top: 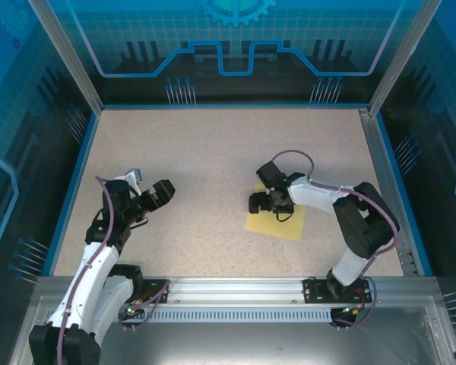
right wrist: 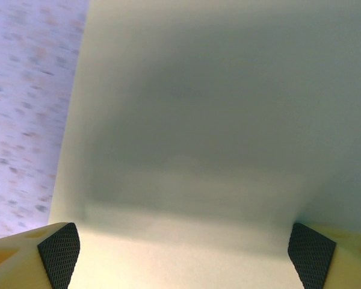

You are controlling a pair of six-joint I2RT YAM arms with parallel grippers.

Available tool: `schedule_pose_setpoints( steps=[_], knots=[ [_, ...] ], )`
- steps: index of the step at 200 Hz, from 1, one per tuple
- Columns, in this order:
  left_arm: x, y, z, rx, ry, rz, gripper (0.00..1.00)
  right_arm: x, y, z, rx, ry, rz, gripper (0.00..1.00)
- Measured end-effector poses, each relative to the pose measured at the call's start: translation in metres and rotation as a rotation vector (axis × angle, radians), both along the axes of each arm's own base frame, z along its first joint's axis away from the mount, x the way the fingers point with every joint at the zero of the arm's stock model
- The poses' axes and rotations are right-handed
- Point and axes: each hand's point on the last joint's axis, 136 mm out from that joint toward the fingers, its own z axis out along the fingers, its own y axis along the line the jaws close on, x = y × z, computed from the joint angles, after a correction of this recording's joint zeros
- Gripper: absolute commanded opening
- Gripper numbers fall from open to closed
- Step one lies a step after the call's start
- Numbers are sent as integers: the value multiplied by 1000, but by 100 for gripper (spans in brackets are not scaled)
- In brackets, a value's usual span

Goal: Fold a paper plane with a square sheet of paper (pick it up from the middle)
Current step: Move the square sheet of paper to the center of the table.

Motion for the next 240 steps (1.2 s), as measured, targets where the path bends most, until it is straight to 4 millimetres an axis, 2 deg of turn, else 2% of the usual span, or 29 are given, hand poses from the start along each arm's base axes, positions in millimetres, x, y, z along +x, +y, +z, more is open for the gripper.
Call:
schedule_pose_setpoints(
  steps=[28, 50, 77, 105, 140, 176, 240],
  knots=[
    [-1, -7, -2, -33, 18, -33, 98, 8, 26, 4, 27, -18, 46, 94],
    [-3, -12, -1, -57, 22, -52, 98, 2, 41, 7, 51, -16, 86, 96],
    [-6, -19, -2, -78, 27, -87, 98, -1, 36, 18, 51, -24, 83, 97],
    [-10, -33, -14, -95, 69, -141, 98, 6, 20, 32, 65, -57, 41, 97],
    [-11, -48, -26, -101, 117, -204, 98, 6, 2, 19, 24, -30, -2, 96],
    [-9, -55, -41, -96, 183, -231, 98, 7, 4, 3, 5, 17, 29, 96],
    [1, -56, -25, -92, 171, -239, 99, 34, 45, 2, 11, 50, 168, 95]
  ],
)
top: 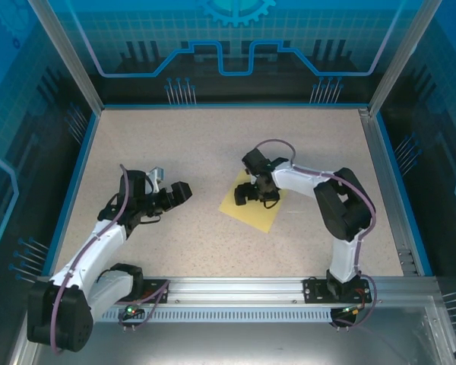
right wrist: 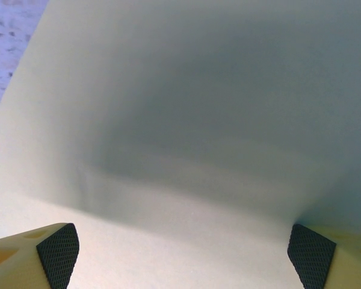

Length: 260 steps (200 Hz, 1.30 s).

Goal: Fold a paper plane with a square sheet of paper (pick it up from the middle)
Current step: Move the square sheet of paper to the center of the table, then rotate the square sheet of paper at the center of the table.

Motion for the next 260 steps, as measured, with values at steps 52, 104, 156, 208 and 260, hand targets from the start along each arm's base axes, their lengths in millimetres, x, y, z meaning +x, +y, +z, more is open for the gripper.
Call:
schedule_pose_setpoints(
  steps=[52, 104, 156, 208, 260],
  knots=[
    [-4, 0, -9, 8, 50, -2, 98, 7, 45, 13, -58, -6, 166, 94],
    [1, 14, -8, 73, 40, 65, 99, 11, 95, 40, 151, -12, 123, 89],
    [12, 27, 4, 131, 0, 124, 98, -18, 130, 17, 222, 87, 160, 86],
    [15, 32, 1, 161, 3, 142, 98, -48, 113, 10, 249, 100, 191, 86],
    [17, 32, -6, 168, 22, 139, 98, -71, 92, 12, 210, 143, 246, 91]
  ],
)
